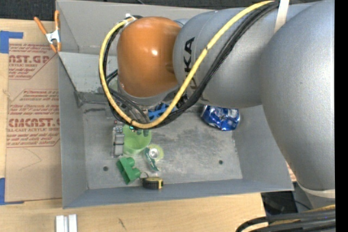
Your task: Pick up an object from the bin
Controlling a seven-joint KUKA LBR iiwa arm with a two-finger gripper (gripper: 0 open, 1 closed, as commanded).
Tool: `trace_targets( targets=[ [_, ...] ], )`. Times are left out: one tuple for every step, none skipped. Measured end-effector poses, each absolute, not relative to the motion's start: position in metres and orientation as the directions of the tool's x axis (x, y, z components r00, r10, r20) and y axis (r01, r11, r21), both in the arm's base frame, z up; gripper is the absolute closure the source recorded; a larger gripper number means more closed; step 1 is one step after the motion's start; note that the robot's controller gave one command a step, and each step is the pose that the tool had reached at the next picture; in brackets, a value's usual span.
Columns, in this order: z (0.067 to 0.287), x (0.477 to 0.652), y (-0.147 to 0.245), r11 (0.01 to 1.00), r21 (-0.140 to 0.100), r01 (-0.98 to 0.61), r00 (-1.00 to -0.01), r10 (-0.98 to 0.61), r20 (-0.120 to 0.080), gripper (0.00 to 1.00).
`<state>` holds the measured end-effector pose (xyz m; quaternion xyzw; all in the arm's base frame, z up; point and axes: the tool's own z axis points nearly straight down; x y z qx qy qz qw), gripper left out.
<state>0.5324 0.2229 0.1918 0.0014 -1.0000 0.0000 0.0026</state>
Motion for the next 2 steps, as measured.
trace_targets(
  targets=[
    [0.085,0.572,0.165,0.968,0.0,-0.251,-0.968,-0.251,0.005,0.0],
    [0.073,0.595,0.089,0.762,-0.002,-0.647,-0.762,-0.647,-0.002,0.0]
  ],
)
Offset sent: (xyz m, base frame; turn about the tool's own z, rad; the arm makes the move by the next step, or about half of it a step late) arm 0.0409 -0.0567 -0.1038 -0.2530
